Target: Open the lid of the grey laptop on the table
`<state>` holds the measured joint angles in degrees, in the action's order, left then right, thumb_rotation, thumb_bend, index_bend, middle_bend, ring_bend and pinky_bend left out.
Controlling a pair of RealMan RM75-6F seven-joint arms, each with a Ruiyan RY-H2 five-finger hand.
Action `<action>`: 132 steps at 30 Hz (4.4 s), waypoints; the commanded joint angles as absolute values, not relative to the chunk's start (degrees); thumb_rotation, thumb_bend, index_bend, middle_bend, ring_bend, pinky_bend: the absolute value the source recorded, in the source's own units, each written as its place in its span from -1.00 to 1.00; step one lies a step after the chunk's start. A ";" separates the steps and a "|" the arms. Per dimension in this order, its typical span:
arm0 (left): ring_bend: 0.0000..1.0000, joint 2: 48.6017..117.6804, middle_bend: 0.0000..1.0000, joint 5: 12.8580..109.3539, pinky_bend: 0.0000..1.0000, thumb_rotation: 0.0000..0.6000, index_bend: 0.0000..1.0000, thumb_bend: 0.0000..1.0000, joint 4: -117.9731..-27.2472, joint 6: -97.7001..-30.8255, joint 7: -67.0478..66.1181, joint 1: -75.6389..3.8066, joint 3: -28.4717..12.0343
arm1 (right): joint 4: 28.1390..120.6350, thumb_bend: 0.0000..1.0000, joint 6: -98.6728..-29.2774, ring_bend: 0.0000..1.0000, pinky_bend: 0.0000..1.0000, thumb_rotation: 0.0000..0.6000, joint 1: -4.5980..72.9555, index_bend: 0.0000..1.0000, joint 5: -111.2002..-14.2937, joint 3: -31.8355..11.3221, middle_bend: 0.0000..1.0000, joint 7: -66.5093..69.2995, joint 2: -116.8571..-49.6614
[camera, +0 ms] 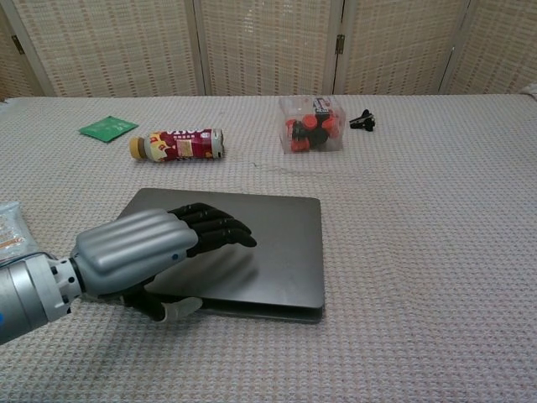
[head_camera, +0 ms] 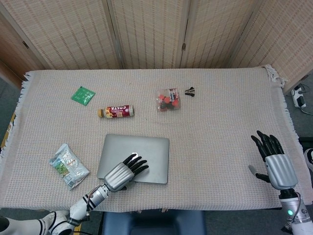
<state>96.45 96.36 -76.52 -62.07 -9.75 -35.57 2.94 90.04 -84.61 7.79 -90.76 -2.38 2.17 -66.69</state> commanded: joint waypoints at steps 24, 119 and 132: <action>-0.85 108.34 -0.70 97.47 -1.00 1.00 -0.70 0.21 -58.14 -78.35 2.30 -36.01 -4.81 | 92.69 0.58 -68.97 -0.69 -0.88 1.00 19.15 -1.00 -109.32 9.02 -0.90 12.75 -67.21; -1.00 96.89 -1.00 53.17 -1.00 1.00 -1.00 -0.30 -54.18 -55.43 -11.09 -51.16 -29.91 | 77.78 0.75 -38.71 -0.87 -1.00 1.00 46.12 -1.00 -79.71 -1.22 -1.00 -9.53 -94.46; -1.00 94.98 -1.00 52.10 -1.00 1.00 -1.00 -0.30 -52.70 -53.24 -10.20 -51.20 -28.41 | 77.35 0.75 -38.68 -0.86 -1.00 1.00 46.53 -1.00 -78.85 -0.98 -1.00 -10.10 -95.20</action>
